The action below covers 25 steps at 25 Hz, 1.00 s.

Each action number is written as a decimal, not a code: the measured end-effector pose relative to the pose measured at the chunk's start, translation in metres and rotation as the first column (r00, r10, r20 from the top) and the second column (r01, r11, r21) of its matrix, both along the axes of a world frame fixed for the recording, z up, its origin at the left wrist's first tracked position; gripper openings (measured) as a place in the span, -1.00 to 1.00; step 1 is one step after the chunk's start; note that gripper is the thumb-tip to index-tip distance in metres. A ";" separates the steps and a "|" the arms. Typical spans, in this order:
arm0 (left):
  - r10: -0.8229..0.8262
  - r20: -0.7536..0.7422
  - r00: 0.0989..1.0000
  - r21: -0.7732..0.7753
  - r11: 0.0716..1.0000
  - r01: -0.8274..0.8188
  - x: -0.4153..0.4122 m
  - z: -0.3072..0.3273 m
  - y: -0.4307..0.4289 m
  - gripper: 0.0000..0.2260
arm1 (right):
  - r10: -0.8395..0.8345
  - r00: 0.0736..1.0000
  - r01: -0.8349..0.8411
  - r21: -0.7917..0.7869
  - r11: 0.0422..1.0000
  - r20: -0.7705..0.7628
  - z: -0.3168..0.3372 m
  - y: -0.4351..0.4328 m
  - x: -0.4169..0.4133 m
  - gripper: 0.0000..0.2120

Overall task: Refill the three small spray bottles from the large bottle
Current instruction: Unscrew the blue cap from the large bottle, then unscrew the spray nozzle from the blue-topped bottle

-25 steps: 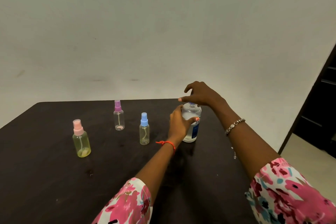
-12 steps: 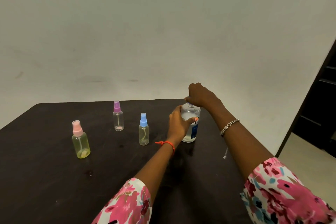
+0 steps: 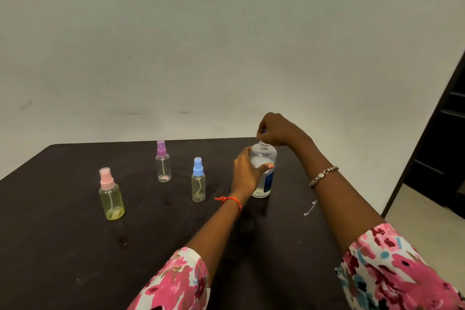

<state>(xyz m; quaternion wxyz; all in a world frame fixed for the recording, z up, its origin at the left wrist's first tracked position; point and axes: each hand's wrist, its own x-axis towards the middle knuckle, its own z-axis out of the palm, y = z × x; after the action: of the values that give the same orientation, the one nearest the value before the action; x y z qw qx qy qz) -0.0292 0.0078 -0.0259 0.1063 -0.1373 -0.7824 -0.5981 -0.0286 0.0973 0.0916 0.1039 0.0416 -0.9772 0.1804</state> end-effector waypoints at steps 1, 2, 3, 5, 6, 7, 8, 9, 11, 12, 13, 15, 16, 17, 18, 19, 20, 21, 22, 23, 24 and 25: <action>-0.004 -0.001 1.000 0.005 1.000 0.004 0.001 0.001 0.000 -0.47 | 0.003 0.999 -0.005 -0.061 0.998 -0.046 0.003 0.003 0.004 -0.80; -0.007 0.002 1.000 0.012 1.000 0.007 0.002 0.002 0.000 -0.48 | -0.001 0.995 -0.014 -0.141 0.990 -0.102 0.005 0.006 0.010 -0.78; -0.012 0.006 1.000 0.020 1.000 0.012 0.003 0.004 -0.001 -0.49 | -0.023 0.987 -0.018 -0.248 0.969 -0.159 0.004 0.008 0.017 -0.76; -0.029 0.005 1.000 0.018 0.999 0.029 0.006 0.008 -0.002 -0.49 | -0.112 0.973 -0.004 -0.504 0.864 -0.201 -0.005 0.012 0.033 -0.76; -0.041 0.007 0.999 -0.004 0.999 0.041 0.008 0.009 -0.004 -0.46 | -0.152 0.970 0.010 -0.595 0.804 -0.188 -0.015 0.014 0.042 -0.79; -0.052 0.017 0.999 -0.038 0.998 0.052 0.011 0.010 -0.006 -0.38 | -0.181 0.970 0.037 -0.636 0.771 -0.162 -0.027 0.016 0.050 -0.83; -0.059 0.031 0.998 -0.074 0.995 0.061 0.015 0.010 -0.009 -0.28 | -0.196 0.973 0.074 -0.639 0.766 -0.122 -0.041 0.016 0.059 -0.88; -0.060 0.041 0.997 -0.107 0.992 0.064 0.021 0.009 -0.013 -0.21 | -0.200 0.977 0.112 -0.610 0.785 -0.078 -0.055 0.016 0.068 -0.90; -0.044 0.028 0.999 -0.164 0.985 0.048 0.032 0.006 -0.024 -0.17 | -0.194 0.981 0.167 -0.520 0.838 0.002 -0.084 0.012 0.085 -0.90; -0.028 0.009 1.000 -0.185 0.982 0.030 0.038 0.004 -0.029 -0.19 | -0.198 0.980 0.191 -0.478 0.857 0.036 -0.098 0.010 0.091 -0.90; -0.011 -0.011 1.000 -0.198 0.980 0.008 0.043 0.001 -0.036 -0.22 | -0.204 0.977 0.210 -0.442 0.872 0.062 -0.110 0.007 0.097 -0.91; 0.020 -0.047 0.999 -0.213 0.977 -0.030 0.054 -0.003 -0.051 -0.31 | -0.204 0.974 0.228 -0.389 0.893 0.101 -0.127 0.002 0.104 -0.92; 0.028 -0.060 0.998 -0.216 0.976 -0.041 0.058 -0.005 -0.058 -0.36 | -0.197 0.975 0.222 -0.356 0.907 0.106 -0.133 0.001 0.105 -0.91; 0.033 -0.068 0.997 -0.207 0.977 -0.047 0.063 -0.006 -0.066 -0.40 | -0.190 0.976 0.214 -0.330 0.919 0.103 -0.137 0.000 0.108 -0.89; 0.040 -0.069 0.997 -0.187 0.981 -0.053 0.068 -0.007 -0.073 -0.45 | -0.191 0.976 0.214 -0.324 0.922 0.101 -0.139 -0.001 0.110 -0.88; 0.054 -0.064 0.996 -0.161 0.985 -0.064 0.072 -0.008 -0.080 -0.51 | -0.194 0.975 0.218 -0.333 0.917 0.105 -0.140 -0.003 0.112 -0.85; 0.074 -0.058 0.996 -0.137 0.987 -0.081 0.075 -0.009 -0.086 -0.56 | -0.194 0.975 0.220 -0.348 0.911 0.110 -0.141 -0.003 0.113 -0.80; 0.096 -0.051 0.994 -0.111 0.989 -0.101 0.077 -0.011 -0.093 -0.62 | -0.192 0.974 0.223 -0.361 0.906 0.119 -0.140 -0.004 0.114 -0.74; 0.119 -0.040 0.992 -0.084 0.989 -0.122 0.077 -0.013 -0.099 -0.66 | -0.188 0.976 0.217 -0.374 0.902 0.111 -0.138 -0.005 0.114 -0.68; 0.141 -0.023 0.990 -0.057 0.988 -0.142 0.077 -0.015 -0.105 -0.70 | -0.192 0.979 0.204 -0.387 0.899 0.070 -0.136 -0.007 0.113 -0.63; 0.167 0.000 0.986 -0.035 0.985 -0.166 0.077 -0.017 -0.109 -0.73 | -0.202 0.979 0.185 -0.411 0.893 0.003 -0.133 -0.009 0.110 -0.61; 0.200 0.023 0.980 -0.020 0.980 -0.200 0.076 -0.018 -0.114 -0.73 | -0.204 0.976 0.150 -0.440 0.886 -0.078 -0.128 -0.014 0.108 -0.62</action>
<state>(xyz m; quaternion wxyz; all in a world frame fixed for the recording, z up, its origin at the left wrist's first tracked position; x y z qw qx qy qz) 0.0464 -0.1058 -0.0437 0.1550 -0.0516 -0.7988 -0.5790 0.0794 0.0831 -0.0362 0.1861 -0.0609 -0.9045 0.3789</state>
